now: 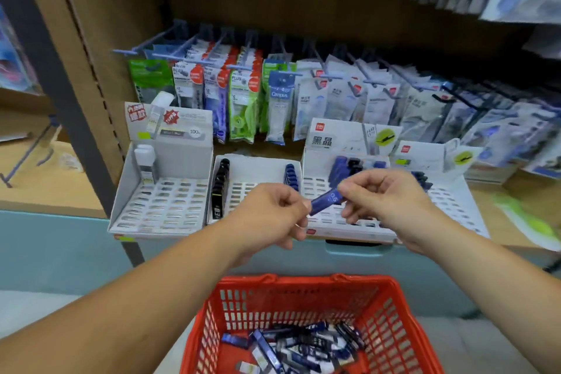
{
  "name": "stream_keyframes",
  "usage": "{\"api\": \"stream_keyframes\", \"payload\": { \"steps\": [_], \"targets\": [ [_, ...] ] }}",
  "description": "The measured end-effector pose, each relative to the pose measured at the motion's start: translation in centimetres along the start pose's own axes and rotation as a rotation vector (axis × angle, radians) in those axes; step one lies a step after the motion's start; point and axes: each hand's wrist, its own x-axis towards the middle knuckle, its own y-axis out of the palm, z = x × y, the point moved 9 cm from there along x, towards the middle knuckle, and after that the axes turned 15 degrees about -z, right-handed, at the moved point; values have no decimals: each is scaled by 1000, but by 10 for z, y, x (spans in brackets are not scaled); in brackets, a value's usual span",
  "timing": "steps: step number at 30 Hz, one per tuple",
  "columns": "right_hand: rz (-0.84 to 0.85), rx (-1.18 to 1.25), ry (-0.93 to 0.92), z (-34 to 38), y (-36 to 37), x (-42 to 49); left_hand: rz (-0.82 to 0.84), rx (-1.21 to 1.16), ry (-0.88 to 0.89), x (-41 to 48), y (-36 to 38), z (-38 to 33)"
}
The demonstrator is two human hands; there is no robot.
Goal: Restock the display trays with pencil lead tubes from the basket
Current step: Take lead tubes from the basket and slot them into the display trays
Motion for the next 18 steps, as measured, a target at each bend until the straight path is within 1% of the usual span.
{"api": "stream_keyframes", "payload": {
  "steps": [3, 5, 9, 11, 14, 18],
  "targets": [
    [-92, 58, 33, -5, -38, 18, 9, 67, 56, 5, 32, -7],
    [-182, 86, 1, 0, -71, 32, 10, 107, 96, 7, 55, -11],
    [-375, -26, -122, -8, -138, 52, 26, 190, 218, 13, 105, -21],
    [-450, -48, -129, -20, -165, 59, 25, 200, 272, 14, 127, -28],
    [-445, -69, -126, -36, -187, 69, -9, 186, 302, 16, 153, -36],
    [-417, -154, -140, -52, -197, 86, -45, 262, 358, 18, 176, -37]
  ]
}}
